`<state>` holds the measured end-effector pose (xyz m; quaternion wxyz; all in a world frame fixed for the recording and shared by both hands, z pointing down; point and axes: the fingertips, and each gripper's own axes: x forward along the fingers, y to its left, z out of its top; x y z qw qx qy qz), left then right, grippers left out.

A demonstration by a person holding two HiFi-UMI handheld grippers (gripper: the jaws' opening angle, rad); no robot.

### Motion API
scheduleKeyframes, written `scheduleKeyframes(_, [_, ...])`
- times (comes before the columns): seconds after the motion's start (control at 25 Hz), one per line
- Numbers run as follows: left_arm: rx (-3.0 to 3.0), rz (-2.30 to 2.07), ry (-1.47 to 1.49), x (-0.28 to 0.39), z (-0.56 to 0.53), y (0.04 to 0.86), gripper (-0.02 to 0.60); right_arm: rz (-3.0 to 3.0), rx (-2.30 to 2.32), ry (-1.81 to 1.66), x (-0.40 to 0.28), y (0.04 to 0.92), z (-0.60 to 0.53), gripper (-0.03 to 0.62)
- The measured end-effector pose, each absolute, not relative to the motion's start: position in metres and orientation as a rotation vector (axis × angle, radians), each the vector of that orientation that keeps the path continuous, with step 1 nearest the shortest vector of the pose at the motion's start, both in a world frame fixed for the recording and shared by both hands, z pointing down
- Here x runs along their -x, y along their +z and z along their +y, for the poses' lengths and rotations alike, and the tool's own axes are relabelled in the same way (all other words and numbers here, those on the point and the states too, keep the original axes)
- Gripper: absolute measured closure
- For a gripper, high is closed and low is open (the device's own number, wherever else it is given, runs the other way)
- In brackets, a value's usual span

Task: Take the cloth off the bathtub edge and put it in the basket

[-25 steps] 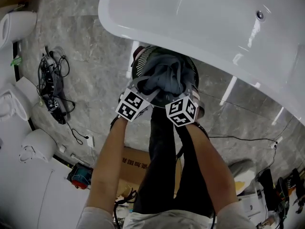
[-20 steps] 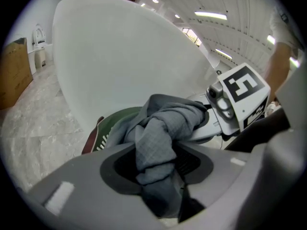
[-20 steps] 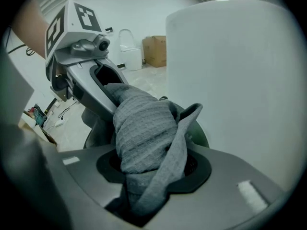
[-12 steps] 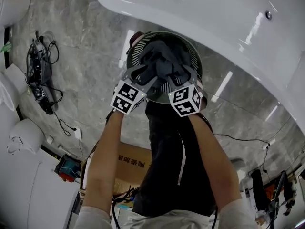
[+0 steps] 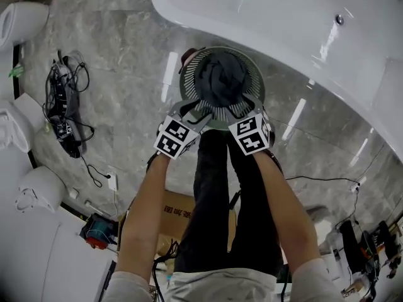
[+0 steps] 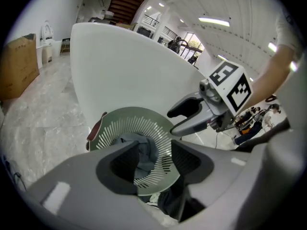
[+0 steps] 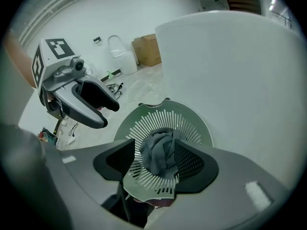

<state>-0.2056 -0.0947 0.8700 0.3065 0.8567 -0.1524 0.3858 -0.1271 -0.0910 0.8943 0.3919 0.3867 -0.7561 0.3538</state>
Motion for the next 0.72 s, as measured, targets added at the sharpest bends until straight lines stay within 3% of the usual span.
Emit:
scheduleKeyframes(0.24, [-2.301,-0.390,1.016,0.212,-0.088,0.813,0.339,-1.901,-1.059,0.975,0.137,0.837,-0.081,0.362])
scheduleKeyframes(0.72, [-2.169,-0.693,0.728,0.238,-0.080,0.672,0.339,-1.911,-1.359,1.108,0.148,0.664,-0.070,0.362])
